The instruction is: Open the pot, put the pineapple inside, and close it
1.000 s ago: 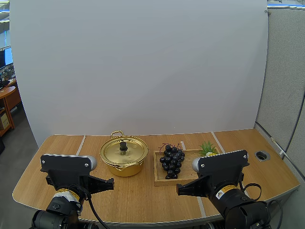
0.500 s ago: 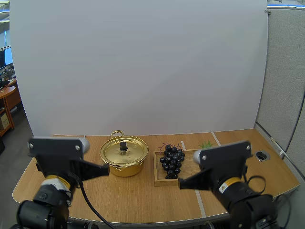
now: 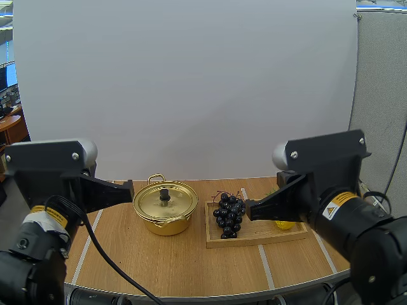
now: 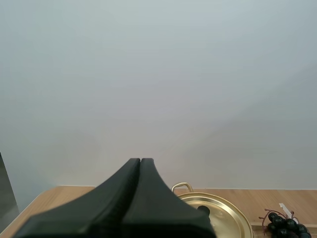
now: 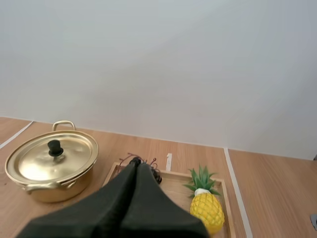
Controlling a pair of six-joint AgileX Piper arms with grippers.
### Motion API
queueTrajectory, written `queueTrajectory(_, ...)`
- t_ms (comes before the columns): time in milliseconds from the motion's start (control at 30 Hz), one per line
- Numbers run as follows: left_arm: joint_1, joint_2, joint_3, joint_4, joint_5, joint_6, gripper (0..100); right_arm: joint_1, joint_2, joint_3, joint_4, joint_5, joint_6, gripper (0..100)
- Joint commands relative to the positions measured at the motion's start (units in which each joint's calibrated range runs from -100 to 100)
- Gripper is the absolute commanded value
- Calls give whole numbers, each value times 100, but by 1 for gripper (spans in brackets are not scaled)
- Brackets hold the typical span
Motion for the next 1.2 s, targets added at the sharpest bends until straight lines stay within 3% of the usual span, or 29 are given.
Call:
queueTrajectory(0, 17, -17, -258, 52, 635, -15, 0, -22, -14, -358, -15, 750, 1, 0)
queueTrajectory(133, 17, -17, -528, 52, 1139, 54, 0, -22, -14, -716, -15, 1645, 1, 0)
queueTrajectory(367, 17, 161, -823, -475, 1444, 1129, 0, -22, -14, -1139, -61, 2287, 1, 0)
queueTrajectory(567, 17, 1187, -1083, -1288, 1742, 1756, 0, -22, 465, -1317, -433, 2400, 319, 0)
queueTrajectory(1000, 17, 3664, -1584, -1356, 1742, 2157, 0, -22, 1825, -1316, -688, 2400, 379, 0)
queueTrajectory(1067, 17, 3906, -1597, -1356, 1742, 2157, 3, -22, 1937, -1316, -688, 2400, 379, 0)
queueTrajectory(1167, 17, 4163, -1597, -1375, 1742, 2157, 16, -22, 2046, -1316, -688, 2400, 381, 0)
